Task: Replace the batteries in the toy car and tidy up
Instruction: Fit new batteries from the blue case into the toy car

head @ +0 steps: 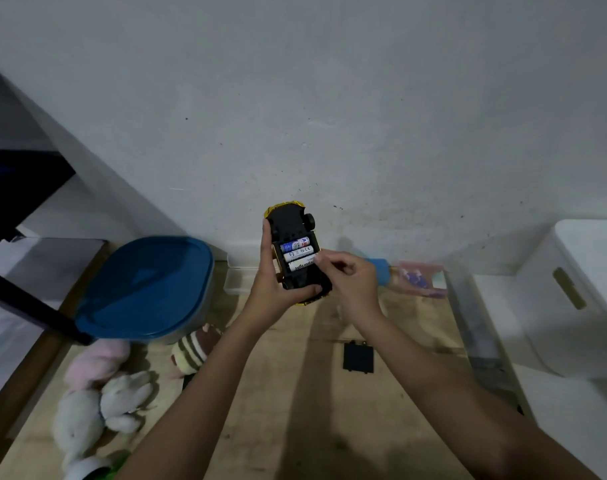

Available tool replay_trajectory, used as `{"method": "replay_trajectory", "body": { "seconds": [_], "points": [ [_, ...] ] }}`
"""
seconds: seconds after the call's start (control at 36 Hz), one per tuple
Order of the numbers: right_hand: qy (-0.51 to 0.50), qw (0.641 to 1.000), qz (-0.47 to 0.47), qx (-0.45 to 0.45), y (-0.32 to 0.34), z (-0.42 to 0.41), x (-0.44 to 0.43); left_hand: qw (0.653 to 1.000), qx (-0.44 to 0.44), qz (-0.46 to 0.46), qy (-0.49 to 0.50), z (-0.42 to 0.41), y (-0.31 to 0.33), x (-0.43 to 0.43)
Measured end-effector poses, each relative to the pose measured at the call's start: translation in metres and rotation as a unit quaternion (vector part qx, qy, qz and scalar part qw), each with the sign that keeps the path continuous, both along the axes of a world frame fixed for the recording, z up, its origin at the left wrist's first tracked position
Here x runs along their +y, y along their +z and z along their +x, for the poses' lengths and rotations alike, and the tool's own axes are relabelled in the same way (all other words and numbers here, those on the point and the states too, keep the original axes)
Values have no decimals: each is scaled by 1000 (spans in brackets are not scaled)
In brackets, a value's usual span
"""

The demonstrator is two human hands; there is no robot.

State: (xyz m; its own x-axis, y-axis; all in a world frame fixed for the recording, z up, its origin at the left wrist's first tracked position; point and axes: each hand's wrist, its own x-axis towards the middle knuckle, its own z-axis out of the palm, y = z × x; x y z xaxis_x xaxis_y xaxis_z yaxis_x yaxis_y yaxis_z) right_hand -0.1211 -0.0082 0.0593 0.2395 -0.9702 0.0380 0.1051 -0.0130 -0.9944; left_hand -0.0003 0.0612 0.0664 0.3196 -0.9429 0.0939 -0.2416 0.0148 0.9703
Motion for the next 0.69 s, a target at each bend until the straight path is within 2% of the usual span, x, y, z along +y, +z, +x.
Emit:
{"method": "replay_trajectory", "body": {
  "seconds": [0.17, 0.47, 0.58, 0.69],
  "points": [
    [72, 994, 61, -54, 15, -1, 3, 1000, -2, -15, -1, 2, 10, 13],
    [74, 994, 68, 30, 28, -1, 15, 999, -10, 1, -39, 6, 18, 31],
    [64, 992, 101, 28, 24, -1, 21, 999, -22, 6, -49, 7, 19, 34],
    [60, 994, 67, 60, 24, -5, 25, 999, -15, 12, -41, 5, 12, 38]
  ]
}}
